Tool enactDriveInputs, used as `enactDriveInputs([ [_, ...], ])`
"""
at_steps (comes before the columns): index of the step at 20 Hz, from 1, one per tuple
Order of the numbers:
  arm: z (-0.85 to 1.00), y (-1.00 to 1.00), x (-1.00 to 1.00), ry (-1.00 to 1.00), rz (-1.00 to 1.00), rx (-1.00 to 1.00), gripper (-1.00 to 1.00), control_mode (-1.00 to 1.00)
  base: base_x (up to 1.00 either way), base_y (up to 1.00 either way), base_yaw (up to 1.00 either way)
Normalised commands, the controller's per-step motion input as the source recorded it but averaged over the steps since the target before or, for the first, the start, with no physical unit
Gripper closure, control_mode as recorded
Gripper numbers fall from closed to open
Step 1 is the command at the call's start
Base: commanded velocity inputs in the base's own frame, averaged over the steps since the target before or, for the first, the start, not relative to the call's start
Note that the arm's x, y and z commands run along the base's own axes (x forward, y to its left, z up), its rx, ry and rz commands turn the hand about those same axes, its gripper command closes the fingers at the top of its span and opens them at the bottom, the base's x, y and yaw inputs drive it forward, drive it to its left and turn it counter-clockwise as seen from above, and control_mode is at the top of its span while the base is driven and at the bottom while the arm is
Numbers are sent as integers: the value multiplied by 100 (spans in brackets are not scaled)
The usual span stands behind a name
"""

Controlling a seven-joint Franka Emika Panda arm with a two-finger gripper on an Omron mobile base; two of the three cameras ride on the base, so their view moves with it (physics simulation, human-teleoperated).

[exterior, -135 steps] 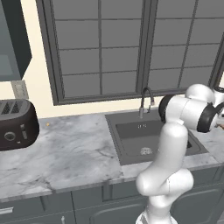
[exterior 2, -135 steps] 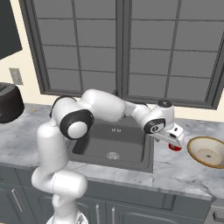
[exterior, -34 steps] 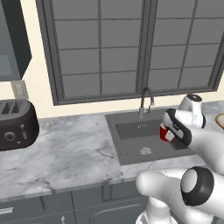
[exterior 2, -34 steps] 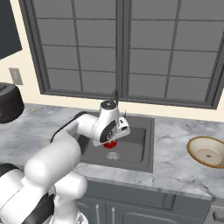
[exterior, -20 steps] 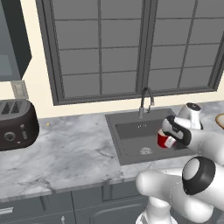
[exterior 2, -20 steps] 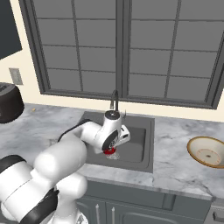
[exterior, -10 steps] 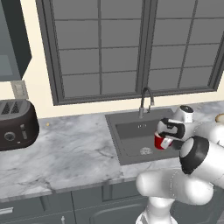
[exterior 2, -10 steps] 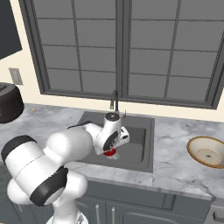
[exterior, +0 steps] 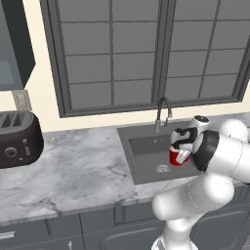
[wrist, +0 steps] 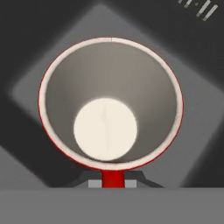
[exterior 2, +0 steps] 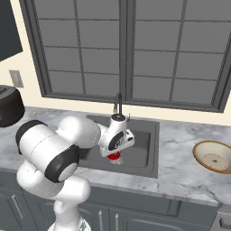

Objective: Pick the mug and place it in the sink. Pick the bowl and place it in the open cabinet and then close the cabinet.

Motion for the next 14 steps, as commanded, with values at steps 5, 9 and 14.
enactDriveInputs([
  [5, -29, 0, 2, 0, 4, 1, 100, -100, 0, 0, 0],
  [9, -30, 0, 1, 0, 4, 4, 100, -100, 0, 0, 0],
  [14, -11, 11, 23, 0, 1, 0, 100, -100, 0, 0, 0],
])
